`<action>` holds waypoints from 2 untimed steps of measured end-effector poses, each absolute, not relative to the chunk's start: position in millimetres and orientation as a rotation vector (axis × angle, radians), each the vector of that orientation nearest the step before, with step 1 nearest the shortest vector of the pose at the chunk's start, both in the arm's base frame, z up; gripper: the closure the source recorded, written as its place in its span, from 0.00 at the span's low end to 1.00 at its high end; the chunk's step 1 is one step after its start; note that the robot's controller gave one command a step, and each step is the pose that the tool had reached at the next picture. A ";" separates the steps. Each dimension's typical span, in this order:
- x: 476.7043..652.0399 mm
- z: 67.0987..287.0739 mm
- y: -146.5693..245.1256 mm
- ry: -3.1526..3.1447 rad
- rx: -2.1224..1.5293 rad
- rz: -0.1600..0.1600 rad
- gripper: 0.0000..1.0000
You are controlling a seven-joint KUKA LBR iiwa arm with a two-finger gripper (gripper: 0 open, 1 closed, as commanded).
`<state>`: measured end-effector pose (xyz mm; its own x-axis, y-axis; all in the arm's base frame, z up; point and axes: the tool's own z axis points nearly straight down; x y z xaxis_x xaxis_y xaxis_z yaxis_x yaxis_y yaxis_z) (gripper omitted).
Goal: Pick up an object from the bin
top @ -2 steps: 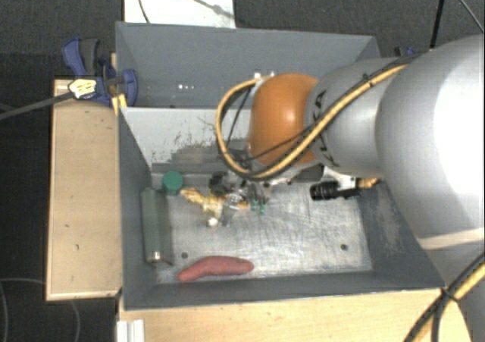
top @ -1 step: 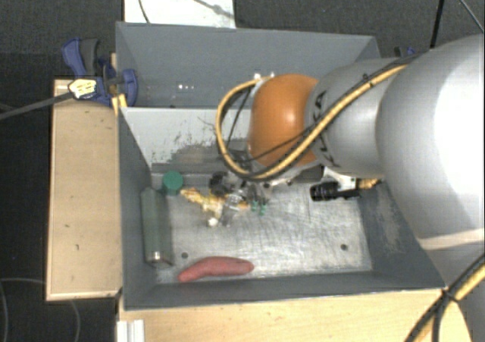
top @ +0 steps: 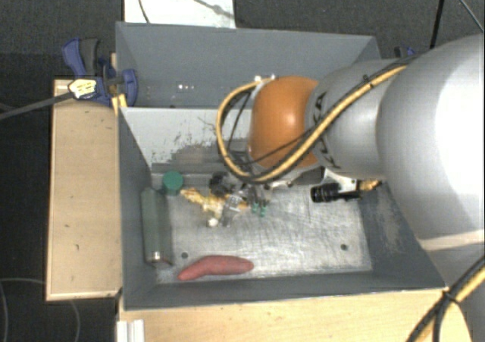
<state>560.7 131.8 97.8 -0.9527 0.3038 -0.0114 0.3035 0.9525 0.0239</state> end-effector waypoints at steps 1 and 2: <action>562.7 97.4 132.4 3.093 0.480 0.032 1.00; 562.7 97.4 132.4 3.094 0.480 0.031 1.00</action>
Offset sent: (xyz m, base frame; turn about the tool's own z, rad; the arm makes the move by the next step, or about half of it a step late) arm 0.0000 0.0000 0.0571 -0.0001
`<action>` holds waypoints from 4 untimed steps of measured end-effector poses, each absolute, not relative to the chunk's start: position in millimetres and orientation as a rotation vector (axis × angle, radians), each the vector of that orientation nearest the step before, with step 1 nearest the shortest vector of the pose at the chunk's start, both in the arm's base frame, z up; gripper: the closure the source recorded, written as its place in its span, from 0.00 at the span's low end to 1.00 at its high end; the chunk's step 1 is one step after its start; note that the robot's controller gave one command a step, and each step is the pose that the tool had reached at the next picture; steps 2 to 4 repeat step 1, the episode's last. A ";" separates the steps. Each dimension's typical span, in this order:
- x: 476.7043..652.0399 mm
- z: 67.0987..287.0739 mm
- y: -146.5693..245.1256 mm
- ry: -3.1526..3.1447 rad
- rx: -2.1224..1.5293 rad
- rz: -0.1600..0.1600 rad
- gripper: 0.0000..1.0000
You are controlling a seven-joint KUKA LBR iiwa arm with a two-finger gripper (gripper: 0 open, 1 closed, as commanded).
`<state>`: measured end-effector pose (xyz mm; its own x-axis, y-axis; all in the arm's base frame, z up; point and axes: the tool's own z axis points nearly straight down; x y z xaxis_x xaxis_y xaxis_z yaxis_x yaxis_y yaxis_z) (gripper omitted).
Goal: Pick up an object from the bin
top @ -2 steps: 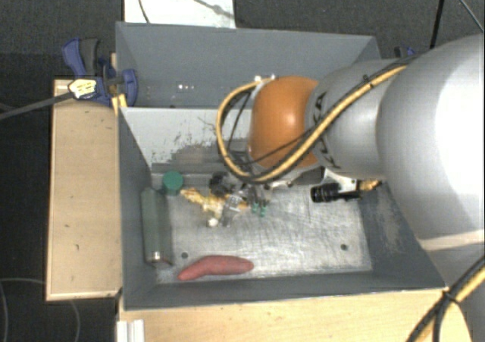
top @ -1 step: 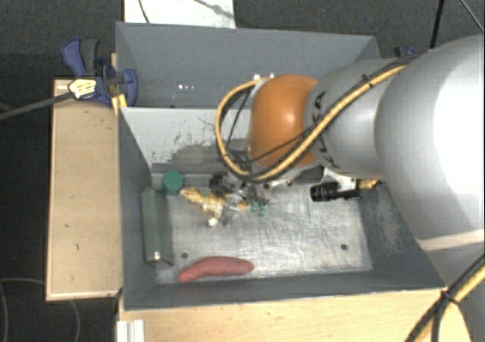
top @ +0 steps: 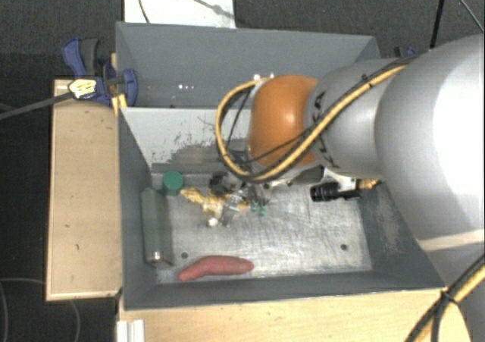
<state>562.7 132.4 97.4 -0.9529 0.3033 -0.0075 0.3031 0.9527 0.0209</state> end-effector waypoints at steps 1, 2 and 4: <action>562.7 97.4 132.4 3.093 0.482 0.031 1.00; 562.7 97.4 132.4 3.093 0.482 0.031 1.00; 562.7 97.4 132.4 3.093 0.482 0.031 1.00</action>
Offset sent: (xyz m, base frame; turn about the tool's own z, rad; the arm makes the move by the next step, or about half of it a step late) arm 0.0000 0.0002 0.0677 -0.0001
